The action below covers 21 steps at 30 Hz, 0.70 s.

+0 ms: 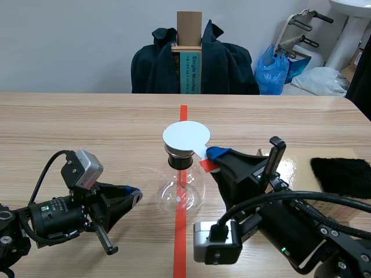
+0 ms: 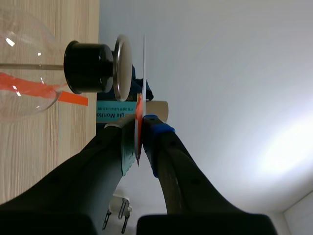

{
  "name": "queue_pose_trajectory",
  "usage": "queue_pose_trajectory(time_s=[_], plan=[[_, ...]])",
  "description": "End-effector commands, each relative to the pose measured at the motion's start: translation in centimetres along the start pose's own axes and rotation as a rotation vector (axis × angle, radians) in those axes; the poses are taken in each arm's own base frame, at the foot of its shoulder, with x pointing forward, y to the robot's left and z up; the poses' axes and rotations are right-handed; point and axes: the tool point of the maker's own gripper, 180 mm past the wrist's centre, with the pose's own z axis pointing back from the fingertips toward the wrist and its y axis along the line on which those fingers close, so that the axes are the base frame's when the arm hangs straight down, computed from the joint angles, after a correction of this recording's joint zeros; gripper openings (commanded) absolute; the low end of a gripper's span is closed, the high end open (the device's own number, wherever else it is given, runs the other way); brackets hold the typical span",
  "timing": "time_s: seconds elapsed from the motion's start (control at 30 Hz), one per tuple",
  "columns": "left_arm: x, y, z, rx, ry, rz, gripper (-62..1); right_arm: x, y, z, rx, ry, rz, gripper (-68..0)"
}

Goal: Do the electroscope experiment.
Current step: 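Move the plate toward and away from the electroscope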

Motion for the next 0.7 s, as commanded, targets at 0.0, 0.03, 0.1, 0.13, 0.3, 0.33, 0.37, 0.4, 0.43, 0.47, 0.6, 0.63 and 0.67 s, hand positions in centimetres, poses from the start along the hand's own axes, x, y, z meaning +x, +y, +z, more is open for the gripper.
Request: queue_pose_trajectory(time_s=[0.0,0.03,0.1,0.13,0.3,0.33,0.37,0.4,0.43,0.47,0.6,0.63,0.67], plan=[[1.2,0.4,-0.3,0.005,-0.036,-0.009,-58.0,0.0,-0.6,0.0,-0.018,-0.011,0.016,-66.7],[1.2,0.4,-0.3,0.005,-0.036,-0.009,-58.0,0.0,-0.6,0.0,-0.018,-0.013,0.017,-66.7],[1.2,0.4,-0.3,0.005,-0.036,-0.009,-58.0,0.1,-0.6,0.0,-0.018,-0.018,0.017,-66.7],[1.2,0.4,-0.3,0.005,-0.036,-0.009,-58.0,0.1,-0.6,0.0,-0.018,-0.018,0.017,-66.7],[1.2,0.4,-0.3,0.005,-0.036,-0.009,-58.0,0.1,-0.6,0.0,-0.018,-0.017,0.017,-66.7],[1.2,0.4,-0.3,0.005,-0.036,-0.009,-58.0,0.1,-0.6,0.0,-0.018,-0.016,0.017,-66.7],[1.2,0.4,-0.3,0.005,-0.036,-0.009,-58.0,-0.1,-0.6,0.0,-0.018,-0.01,0.017,-66.7],[1.2,0.4,-0.3,0.005,-0.036,-0.009,-58.0,-0.2,-0.6,0.0,-0.018,-0.001,0.017,-66.7],[1.2,0.4,-0.3,0.005,-0.036,-0.009,-58.0,-0.4,-0.6,0.0,-0.018,0.008,0.017,-66.7],[1.2,0.4,-0.3,0.005,-0.036,-0.009,-58.0,-0.6,-0.6,0.0,-0.018,0.021,0.017,-66.7],[1.2,0.4,-0.3,0.005,-0.036,-0.009,-58.0,-1.9,-0.6,0.1,-0.016,0.095,0.014,-66.7],[1.2,0.4,-0.3,0.005,-0.036,-0.009,-58.0,-2.2,-0.5,0.2,-0.015,0.114,0.012,-66.7],[1.2,0.4,-0.3,0.005,-0.036,-0.009,-58.0,-2.4,-0.4,0.4,-0.011,0.135,0.009,-66.7]])
